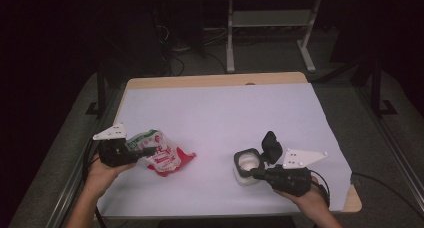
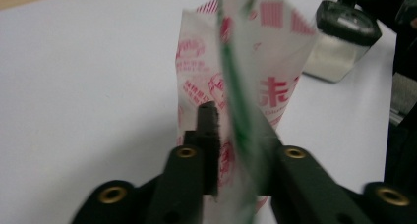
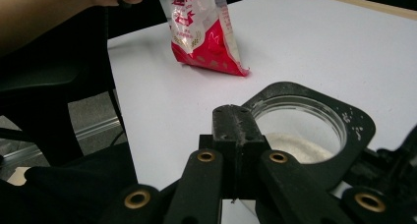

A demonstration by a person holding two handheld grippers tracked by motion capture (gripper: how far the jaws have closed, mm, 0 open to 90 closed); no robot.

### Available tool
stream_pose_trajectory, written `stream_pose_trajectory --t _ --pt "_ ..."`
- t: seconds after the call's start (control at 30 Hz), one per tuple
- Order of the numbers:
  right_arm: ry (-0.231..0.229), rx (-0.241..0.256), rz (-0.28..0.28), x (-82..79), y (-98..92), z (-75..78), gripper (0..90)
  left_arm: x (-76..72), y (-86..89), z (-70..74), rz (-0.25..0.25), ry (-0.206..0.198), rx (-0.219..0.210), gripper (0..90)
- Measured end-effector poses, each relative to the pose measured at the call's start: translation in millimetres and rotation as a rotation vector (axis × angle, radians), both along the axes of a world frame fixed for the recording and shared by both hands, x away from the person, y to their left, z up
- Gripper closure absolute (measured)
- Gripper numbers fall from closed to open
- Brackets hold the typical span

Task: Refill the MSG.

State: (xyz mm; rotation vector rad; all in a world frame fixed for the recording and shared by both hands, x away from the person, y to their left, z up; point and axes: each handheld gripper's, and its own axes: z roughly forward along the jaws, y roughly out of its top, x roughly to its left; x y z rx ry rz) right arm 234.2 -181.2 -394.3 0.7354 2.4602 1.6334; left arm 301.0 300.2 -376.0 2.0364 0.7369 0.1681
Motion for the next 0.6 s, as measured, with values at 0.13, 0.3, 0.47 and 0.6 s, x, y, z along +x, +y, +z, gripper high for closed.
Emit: stream_pose_trajectory --t 0.13,0.3,0.47,0.6 --pt "0.001 0.008 -0.006 -1.4 -3.6 -1.2 90.0 -2.9 -0.5 -3.5 0.003 -0.004 -0.006 65.1" --pt "0.002 0.008 -0.010 -3.4 -8.1 -2.7 90.0 -7.8 8.3 -6.8 0.026 -0.008 -0.028 53.8" --pt "0.001 0.013 -0.017 -4.7 -12.0 -2.4 90.0 -16.4 14.3 -10.7 0.021 -0.030 -0.035 42.0" --pt "0.000 0.020 -0.032 -4.8 -18.8 -0.4 90.0 -22.2 16.7 -13.8 0.026 -0.036 -0.015 31.7"
